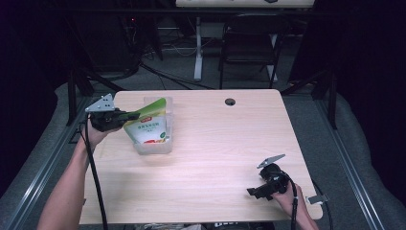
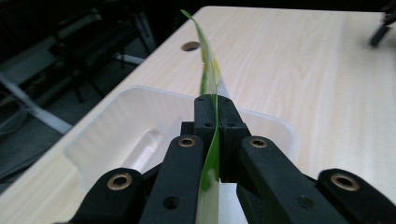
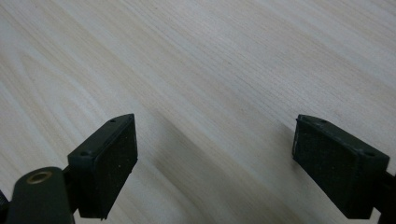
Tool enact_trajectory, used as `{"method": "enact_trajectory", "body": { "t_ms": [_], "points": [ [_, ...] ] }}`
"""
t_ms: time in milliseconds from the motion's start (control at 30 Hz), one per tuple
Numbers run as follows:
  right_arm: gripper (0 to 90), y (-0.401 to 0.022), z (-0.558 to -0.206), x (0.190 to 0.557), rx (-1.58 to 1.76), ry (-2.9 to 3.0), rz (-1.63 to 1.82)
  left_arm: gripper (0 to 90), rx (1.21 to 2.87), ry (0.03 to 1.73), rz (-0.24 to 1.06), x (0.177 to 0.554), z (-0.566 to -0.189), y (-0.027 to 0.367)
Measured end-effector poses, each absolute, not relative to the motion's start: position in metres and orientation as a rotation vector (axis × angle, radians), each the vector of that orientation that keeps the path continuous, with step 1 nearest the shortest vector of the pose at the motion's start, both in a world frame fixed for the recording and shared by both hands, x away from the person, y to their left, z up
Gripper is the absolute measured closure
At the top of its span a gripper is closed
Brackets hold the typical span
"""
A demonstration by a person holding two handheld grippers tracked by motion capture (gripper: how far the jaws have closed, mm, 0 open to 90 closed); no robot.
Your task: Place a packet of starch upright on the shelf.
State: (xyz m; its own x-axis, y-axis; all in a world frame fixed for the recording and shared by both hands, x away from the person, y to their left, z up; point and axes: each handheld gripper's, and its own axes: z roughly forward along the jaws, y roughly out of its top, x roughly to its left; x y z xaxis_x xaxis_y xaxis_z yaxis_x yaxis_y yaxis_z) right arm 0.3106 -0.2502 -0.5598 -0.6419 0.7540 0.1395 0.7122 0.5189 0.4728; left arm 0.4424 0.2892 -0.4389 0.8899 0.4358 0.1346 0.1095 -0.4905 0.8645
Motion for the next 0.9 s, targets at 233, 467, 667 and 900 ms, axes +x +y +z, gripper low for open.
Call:
{"method": "enact_trajectory", "body": {
  "t_ms": [233,467,667,900],
  "points": [
    [13.5,-0.250,-0.560,0.311,1.291,2.666,0.769,89.2,2.084,0.374,0.372,0.427,-0.440,0.285],
    [13.5,-0.249,-0.561,0.311,1.294,2.667,0.776,88.9,2.125,0.335,0.325,0.406,-0.442,0.280],
    [13.5,-0.249,-0.560,0.311,1.288,2.665,0.771,87.8,2.164,0.341,0.361,0.398,-0.441,0.275],
    [13.5,-0.248,-0.561,0.311,1.289,2.662,0.774,86.4,2.202,0.345,0.385,0.393,-0.442,0.269]
  ]
}}
